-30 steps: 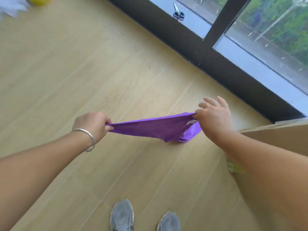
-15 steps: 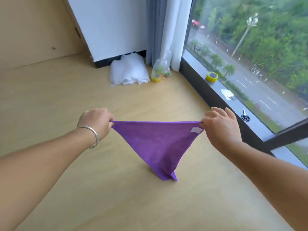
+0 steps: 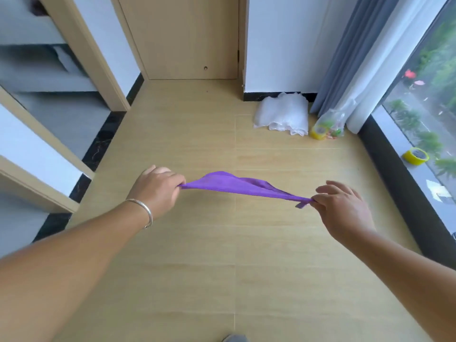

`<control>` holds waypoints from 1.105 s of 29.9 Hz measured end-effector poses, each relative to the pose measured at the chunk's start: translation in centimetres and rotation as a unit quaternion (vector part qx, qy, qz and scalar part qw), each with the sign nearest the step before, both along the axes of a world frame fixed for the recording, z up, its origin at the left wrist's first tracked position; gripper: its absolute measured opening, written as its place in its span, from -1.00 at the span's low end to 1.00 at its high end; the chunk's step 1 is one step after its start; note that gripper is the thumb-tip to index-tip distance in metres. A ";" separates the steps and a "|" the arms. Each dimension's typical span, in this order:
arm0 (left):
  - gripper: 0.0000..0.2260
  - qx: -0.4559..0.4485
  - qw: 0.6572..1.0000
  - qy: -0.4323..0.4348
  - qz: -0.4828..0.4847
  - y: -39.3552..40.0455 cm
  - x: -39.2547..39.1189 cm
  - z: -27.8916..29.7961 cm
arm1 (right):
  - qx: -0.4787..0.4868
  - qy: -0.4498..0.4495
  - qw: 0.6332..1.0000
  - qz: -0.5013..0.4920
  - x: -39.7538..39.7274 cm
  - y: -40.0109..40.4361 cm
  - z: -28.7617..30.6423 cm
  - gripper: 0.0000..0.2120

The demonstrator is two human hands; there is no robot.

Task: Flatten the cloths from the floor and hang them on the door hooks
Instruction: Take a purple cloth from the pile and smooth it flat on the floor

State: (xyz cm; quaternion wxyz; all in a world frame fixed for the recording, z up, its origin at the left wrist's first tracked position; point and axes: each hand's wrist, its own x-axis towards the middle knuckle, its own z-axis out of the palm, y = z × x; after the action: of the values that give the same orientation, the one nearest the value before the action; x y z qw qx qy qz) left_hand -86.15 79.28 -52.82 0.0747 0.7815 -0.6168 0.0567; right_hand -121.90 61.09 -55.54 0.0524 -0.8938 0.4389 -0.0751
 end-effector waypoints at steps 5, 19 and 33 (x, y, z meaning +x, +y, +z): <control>-0.89 0.095 0.989 0.072 0.085 10.6 -5.8 -10.4 | 0.084 0.015 0.996 0.032 -4.3 8.4 -10.3 -0.88; -0.81 0.351 0.915 0.183 0.073 34.9 -20.8 -32.7 | 0.274 0.174 0.946 0.020 -19.5 34.6 -31.5 -0.77; -0.83 0.252 0.886 0.329 0.209 37.2 -19.6 -40.6 | 0.293 0.107 0.947 -0.081 -16.9 34.5 -37.1 -0.92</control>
State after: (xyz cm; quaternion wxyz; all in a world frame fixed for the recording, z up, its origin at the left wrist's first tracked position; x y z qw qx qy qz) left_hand -105.71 116.43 -93.41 0.0600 0.8585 -0.3728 -0.3470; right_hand -138.79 95.63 -92.60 0.2586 -0.8034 0.5152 0.1490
